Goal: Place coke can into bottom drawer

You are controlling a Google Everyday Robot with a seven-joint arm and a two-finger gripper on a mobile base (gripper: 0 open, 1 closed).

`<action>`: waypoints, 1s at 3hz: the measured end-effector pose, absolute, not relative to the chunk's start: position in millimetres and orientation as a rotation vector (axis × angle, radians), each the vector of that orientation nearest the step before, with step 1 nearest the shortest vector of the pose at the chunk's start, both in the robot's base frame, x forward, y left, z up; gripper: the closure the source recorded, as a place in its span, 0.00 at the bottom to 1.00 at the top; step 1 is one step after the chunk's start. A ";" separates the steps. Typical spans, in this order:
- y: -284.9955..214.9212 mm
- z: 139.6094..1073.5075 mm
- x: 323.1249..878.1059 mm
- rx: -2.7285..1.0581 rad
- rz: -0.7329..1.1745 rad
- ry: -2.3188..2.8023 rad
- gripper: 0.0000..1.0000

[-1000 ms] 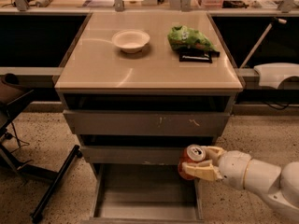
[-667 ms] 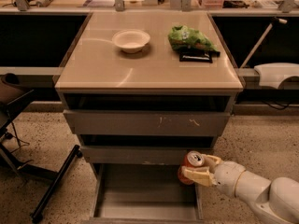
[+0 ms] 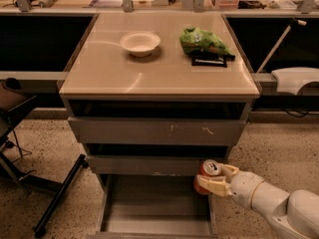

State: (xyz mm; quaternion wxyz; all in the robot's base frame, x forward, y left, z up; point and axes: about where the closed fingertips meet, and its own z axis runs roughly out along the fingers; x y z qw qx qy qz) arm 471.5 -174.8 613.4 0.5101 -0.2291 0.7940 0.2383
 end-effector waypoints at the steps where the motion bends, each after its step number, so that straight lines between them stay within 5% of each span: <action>1: -182.2 570.8 474.6 -0.473 0.552 1.958 1.00; 3: -193.4 422.2 503.6 -0.302 0.384 2.048 1.00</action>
Offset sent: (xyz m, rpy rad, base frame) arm 0.0264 -0.0380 -0.2681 -0.0179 0.1600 -0.3867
